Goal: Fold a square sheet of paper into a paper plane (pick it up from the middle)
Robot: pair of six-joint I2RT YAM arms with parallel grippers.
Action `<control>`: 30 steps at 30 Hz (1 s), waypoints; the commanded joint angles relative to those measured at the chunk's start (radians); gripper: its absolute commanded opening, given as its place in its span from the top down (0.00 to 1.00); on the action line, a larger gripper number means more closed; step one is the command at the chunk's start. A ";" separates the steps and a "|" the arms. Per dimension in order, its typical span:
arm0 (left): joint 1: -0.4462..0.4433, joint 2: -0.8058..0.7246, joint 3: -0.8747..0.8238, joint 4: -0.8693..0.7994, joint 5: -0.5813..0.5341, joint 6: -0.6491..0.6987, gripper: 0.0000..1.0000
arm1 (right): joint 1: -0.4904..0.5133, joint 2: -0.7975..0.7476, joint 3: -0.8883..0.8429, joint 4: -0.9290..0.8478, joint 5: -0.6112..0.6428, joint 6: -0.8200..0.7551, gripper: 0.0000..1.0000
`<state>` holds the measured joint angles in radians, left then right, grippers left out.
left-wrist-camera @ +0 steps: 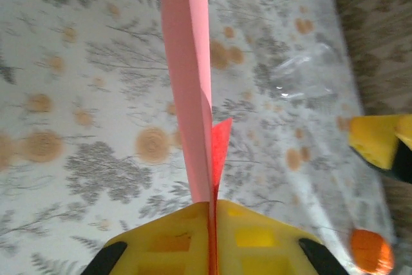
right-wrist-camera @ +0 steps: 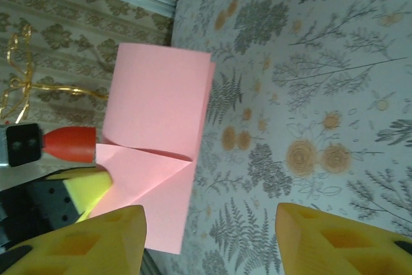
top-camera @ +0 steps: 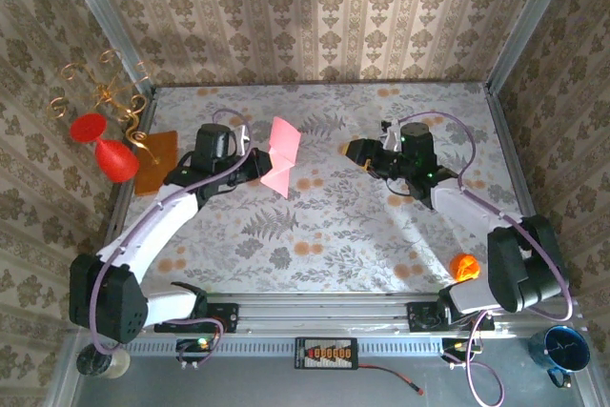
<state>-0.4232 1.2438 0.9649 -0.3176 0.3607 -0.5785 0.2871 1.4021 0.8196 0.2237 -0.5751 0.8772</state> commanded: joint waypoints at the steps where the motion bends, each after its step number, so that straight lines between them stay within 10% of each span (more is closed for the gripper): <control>1: -0.069 0.048 0.096 -0.259 -0.249 0.147 0.92 | -0.008 -0.042 -0.003 -0.072 0.073 -0.051 0.43; 21: -0.436 0.580 0.554 -0.686 -1.030 0.185 0.95 | -0.076 -0.087 -0.071 -0.119 0.155 -0.039 0.43; 25: -0.486 0.682 0.614 -0.688 -0.984 0.170 0.95 | -0.100 -0.105 -0.098 -0.128 0.190 -0.019 0.43; 30: -0.492 0.686 0.558 -0.499 -0.649 0.121 0.84 | -0.122 -0.141 -0.124 -0.171 0.251 -0.009 0.43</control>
<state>-0.9215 1.9514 1.5402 -0.8970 -0.4751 -0.4236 0.1753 1.2972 0.7090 0.0975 -0.3878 0.8524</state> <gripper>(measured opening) 0.141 0.570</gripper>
